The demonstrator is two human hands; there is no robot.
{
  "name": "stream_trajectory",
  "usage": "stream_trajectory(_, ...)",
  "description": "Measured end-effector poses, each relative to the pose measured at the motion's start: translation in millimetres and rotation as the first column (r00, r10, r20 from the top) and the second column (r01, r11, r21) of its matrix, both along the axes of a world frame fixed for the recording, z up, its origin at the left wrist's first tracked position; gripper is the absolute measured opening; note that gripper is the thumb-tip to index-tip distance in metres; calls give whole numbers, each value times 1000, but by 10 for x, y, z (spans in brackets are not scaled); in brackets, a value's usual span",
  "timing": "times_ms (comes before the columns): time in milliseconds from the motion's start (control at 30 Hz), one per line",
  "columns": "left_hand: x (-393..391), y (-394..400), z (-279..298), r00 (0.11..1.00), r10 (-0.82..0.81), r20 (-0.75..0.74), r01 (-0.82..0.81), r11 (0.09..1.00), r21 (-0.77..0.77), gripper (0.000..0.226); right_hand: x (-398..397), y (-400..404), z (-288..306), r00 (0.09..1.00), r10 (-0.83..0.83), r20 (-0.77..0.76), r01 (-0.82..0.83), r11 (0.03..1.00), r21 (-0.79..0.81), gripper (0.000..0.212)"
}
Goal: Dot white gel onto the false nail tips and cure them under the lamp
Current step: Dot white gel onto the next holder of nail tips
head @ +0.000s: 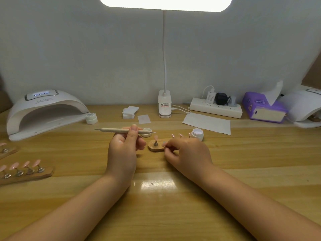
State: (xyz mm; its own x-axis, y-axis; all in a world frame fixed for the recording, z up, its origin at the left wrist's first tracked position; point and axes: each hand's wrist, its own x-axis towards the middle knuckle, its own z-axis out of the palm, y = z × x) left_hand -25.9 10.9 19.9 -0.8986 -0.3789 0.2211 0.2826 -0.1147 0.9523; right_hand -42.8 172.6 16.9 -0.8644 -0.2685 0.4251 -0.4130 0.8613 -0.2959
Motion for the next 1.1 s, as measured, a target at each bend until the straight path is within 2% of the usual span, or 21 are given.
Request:
stream_trajectory(133, 13, -3, -3, 999, 13, -52, -17, 996, -84, 23, -13, 12, 9, 998, 8, 61, 0, 990, -140, 17)
stream_trajectory(267, 93, 27, 52, 978, -26, -207, -20, 976, -219, 17, -24, 26, 44, 991, 89, 103, -44, 927, -371, 15)
stream_trajectory(433, 162, 27, 255, 938, -52, -343, -49, 959, -279, 13, -20, 32, 152, 976, 219, 1, -182, 815, -551, 15)
stream_trajectory(567, 211, 18, 365, 915, -73, -397, -74, 937, -342, 13, 22, 16, 217, 955, 268, -128, -293, 773, -563, 18)
stream_trajectory(733, 261, 34, 414, 875, -129, -466, -107, 888, -446, 10, 61, 0, 258, 940, 263, -218, -341, 733, -589, 15)
stream_trajectory(1100, 345, 105, 510, 851, -140, -506, -113, 893, -436, 13, 103, 6, 301, 938, 262, -227, -347, 711, -612, 1)
